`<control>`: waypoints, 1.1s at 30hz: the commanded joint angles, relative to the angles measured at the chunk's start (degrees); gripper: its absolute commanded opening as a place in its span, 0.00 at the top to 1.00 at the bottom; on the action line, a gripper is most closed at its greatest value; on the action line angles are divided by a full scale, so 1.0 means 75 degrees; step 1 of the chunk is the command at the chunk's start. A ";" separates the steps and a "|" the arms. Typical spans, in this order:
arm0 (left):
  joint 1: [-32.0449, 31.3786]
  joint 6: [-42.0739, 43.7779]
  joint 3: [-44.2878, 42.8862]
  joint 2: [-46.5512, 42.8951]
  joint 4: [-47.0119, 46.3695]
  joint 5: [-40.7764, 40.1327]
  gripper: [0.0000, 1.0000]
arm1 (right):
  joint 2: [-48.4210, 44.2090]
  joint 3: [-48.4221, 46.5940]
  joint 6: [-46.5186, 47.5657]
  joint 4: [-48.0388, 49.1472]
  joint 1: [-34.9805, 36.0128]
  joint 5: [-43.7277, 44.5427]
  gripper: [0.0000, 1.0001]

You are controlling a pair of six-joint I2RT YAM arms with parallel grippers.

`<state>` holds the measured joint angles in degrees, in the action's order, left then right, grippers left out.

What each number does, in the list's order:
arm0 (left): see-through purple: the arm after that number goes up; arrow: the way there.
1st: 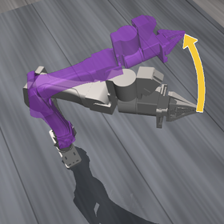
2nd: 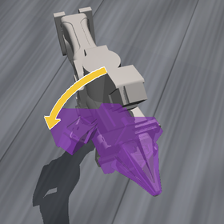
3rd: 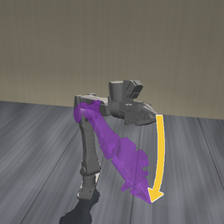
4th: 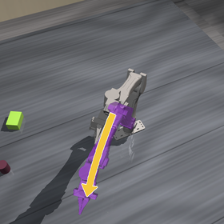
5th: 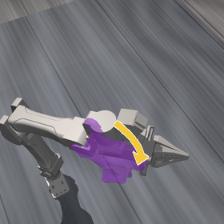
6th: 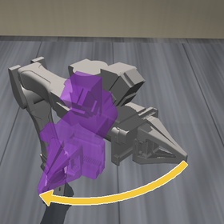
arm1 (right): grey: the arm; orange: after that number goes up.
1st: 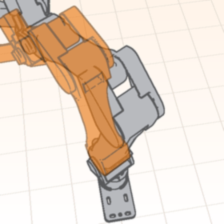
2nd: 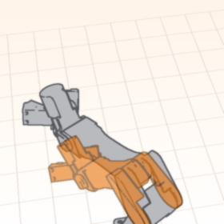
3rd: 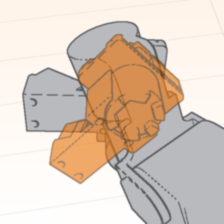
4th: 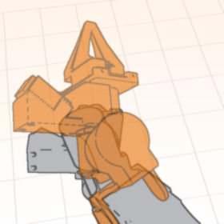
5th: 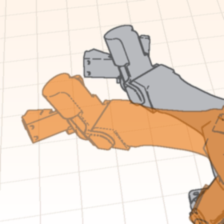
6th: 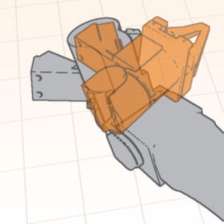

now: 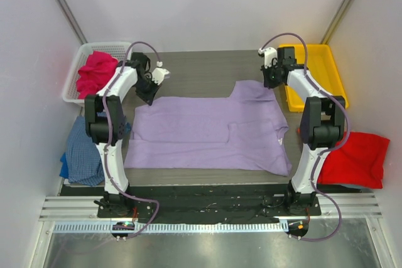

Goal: Fold and stack the t-shirts
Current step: Fold the other side of the tshirt into a rectangle

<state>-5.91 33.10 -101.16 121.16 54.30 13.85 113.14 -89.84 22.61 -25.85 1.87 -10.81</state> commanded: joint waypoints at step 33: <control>-0.0501 -0.0394 0.1747 -0.1905 -0.0069 -0.0932 0.94 | -0.3671 0.2779 0.0993 -0.1393 0.0032 -0.0903 0.99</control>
<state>-8.73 31.44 -86.32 109.21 54.00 7.68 89.34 -70.43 28.67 -33.58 1.87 -16.23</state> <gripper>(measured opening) 0.064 0.050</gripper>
